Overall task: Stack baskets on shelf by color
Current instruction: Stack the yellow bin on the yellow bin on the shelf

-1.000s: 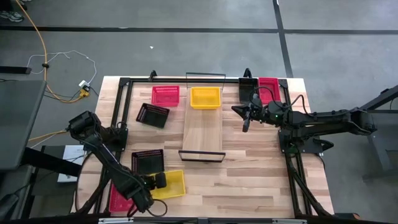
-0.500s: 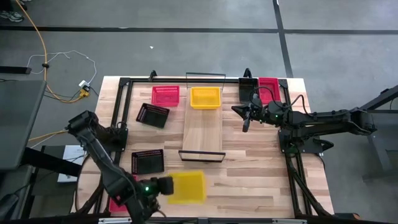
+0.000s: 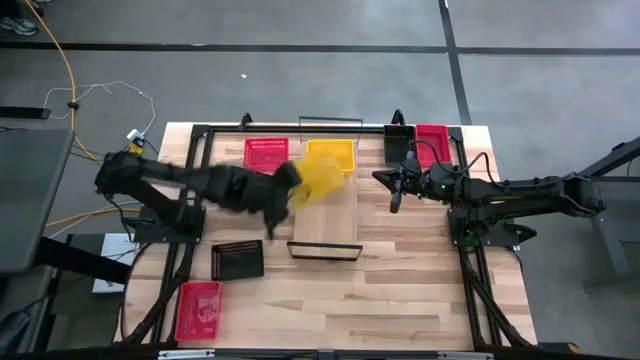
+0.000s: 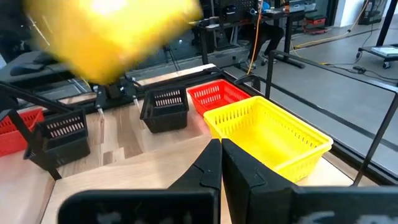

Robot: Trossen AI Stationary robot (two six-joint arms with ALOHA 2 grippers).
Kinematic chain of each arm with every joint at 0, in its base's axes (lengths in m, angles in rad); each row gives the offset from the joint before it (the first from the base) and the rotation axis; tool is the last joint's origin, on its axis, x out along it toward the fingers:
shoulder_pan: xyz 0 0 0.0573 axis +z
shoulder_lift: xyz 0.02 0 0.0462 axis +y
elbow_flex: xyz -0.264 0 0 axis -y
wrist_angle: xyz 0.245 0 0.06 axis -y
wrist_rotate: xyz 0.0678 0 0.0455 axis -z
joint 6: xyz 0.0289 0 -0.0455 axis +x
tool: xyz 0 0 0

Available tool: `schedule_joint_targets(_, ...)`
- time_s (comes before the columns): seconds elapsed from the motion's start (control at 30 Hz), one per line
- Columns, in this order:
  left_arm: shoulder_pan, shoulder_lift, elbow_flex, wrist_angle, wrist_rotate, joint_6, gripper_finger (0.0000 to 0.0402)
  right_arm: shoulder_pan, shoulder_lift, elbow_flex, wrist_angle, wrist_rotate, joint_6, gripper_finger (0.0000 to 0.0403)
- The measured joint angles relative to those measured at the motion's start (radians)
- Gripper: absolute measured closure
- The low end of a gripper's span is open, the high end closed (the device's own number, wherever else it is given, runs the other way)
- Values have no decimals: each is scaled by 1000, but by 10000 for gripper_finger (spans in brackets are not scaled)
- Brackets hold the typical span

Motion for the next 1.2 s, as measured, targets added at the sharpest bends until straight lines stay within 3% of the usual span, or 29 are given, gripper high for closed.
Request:
schedule_joint_targets(0.17,252,34,-160,276,43,443,401,0,0,0,-4,0,-16,403)
schedule_joint_targets(0.27,317,66,-196,477,101,639,401,0,0,0,-7,0,-25,403)
schedule_joint_targets(0.4,350,89,-194,605,194,766,401,0,0,0,-14,0,-33,403)
schedule_joint_targets(0.77,423,219,-179,634,181,904,401,0,0,0,-20,5,-42,403)
schedule_joint_targets(1.2,424,230,-179,655,191,904,394,0,0,0,-34,21,-41,403)
